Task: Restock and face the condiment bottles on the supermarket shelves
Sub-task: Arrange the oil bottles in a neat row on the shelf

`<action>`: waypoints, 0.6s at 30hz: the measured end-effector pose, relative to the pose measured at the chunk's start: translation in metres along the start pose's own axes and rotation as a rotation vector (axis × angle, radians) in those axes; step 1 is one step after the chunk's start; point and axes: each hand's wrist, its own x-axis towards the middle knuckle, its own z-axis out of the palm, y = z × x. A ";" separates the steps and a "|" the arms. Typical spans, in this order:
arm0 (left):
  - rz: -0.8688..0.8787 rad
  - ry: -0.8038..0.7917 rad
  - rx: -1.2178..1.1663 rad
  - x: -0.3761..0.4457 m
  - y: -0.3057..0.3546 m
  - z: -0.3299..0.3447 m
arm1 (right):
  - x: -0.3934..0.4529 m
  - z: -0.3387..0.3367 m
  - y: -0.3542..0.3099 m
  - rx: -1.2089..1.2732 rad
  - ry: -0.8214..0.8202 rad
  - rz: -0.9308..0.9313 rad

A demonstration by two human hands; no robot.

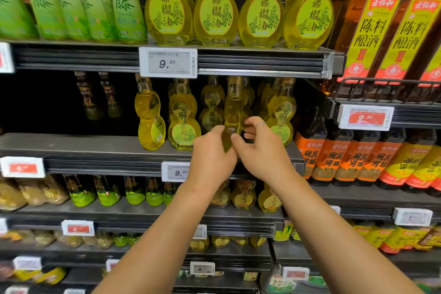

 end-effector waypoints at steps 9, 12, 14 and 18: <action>-0.022 -0.033 -0.118 -0.001 -0.006 -0.008 | 0.011 -0.003 0.002 -0.071 -0.078 0.019; 0.003 -0.070 -0.078 0.008 -0.005 -0.008 | 0.014 -0.010 0.000 -0.036 -0.143 0.035; 0.008 -0.118 -0.034 0.014 -0.005 -0.006 | 0.015 -0.016 -0.002 -0.020 -0.166 0.029; 0.010 -0.139 -0.021 0.020 -0.008 -0.001 | 0.004 -0.029 0.007 -0.082 -0.087 -0.035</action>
